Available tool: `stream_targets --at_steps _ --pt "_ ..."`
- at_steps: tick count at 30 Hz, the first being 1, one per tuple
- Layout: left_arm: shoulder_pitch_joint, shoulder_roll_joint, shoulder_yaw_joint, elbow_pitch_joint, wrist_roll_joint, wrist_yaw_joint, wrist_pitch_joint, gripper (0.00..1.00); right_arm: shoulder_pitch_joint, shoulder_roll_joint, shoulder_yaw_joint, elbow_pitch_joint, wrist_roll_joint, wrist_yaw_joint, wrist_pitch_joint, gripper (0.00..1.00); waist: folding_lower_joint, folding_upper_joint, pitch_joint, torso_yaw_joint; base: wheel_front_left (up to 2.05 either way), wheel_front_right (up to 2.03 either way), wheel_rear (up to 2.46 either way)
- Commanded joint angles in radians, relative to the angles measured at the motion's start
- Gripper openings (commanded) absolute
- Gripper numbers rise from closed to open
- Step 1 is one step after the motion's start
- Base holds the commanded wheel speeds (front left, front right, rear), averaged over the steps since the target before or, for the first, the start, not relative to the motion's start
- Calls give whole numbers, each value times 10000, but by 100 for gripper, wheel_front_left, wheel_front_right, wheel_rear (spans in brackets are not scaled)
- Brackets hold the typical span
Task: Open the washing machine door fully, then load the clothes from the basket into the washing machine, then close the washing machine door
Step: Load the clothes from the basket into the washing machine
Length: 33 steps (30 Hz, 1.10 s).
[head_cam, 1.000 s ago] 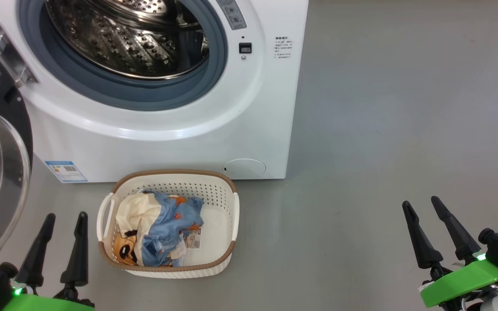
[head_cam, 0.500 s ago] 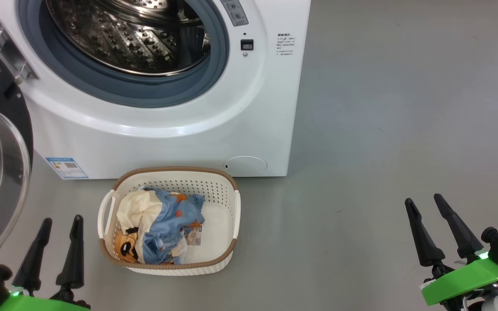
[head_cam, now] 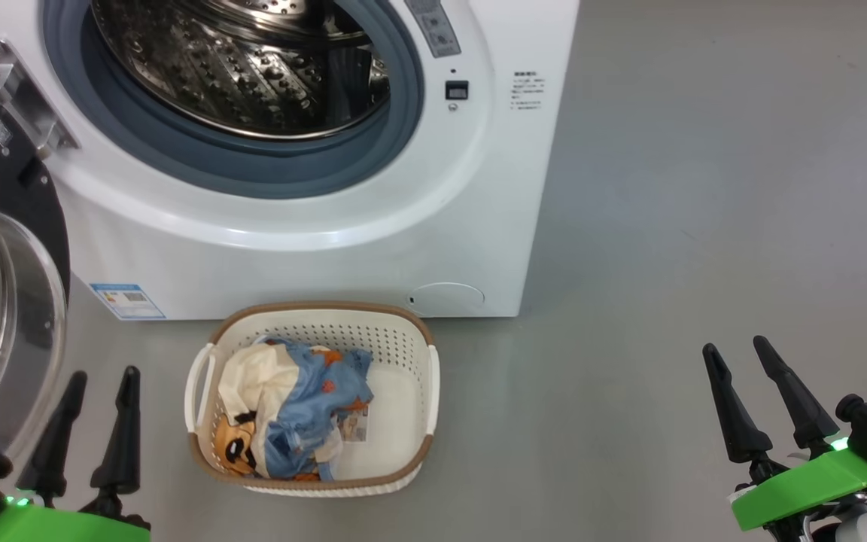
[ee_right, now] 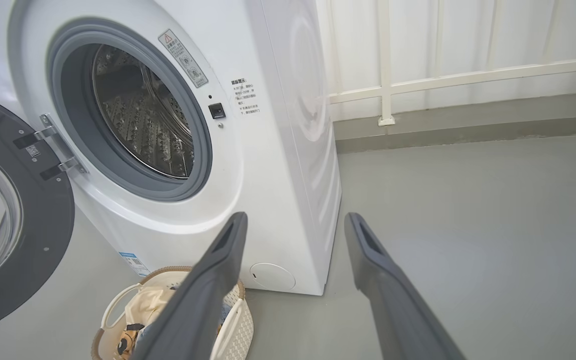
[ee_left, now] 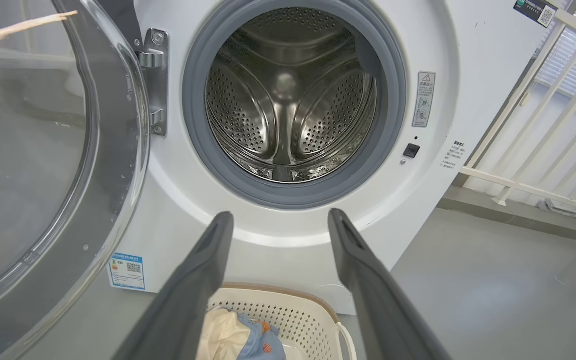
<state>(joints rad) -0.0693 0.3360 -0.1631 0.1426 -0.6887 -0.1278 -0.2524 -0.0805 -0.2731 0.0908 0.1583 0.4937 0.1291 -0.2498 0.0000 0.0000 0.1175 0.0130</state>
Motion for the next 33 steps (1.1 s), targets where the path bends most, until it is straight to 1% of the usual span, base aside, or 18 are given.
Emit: stream_targets --at_steps 1,8,15,22,29,33 --pt "-462 367 359 -197 -76 -29 -93 100 -151 -76 232 -264 -136 16 -120 100 0 0 25 -2 73 -187 113" --pt "-563 419 274 -224 3 -29 -93 100 -196 -25 247 -274 -164 16 -120 100 0 0 115 12 81 -183 102" --pt "-653 401 243 -192 112 -29 -93 100 -257 37 265 -274 -181 16 -120 100 0 0 144 48 89 -137 49" --pt "-644 313 248 -274 435 -29 -93 100 -249 79 300 -261 -177 16 -120 100 0 0 133 103 35 -35 0" --pt "-541 198 84 -226 386 -29 -93 100 -230 58 331 -247 -150 16 -120 100 0 0 123 130 0 0 0" --pt "-488 20 31 -1 328 -29 -93 100 -248 94 393 -245 -129 16 -120 100 0 0 136 127 0 0 0"
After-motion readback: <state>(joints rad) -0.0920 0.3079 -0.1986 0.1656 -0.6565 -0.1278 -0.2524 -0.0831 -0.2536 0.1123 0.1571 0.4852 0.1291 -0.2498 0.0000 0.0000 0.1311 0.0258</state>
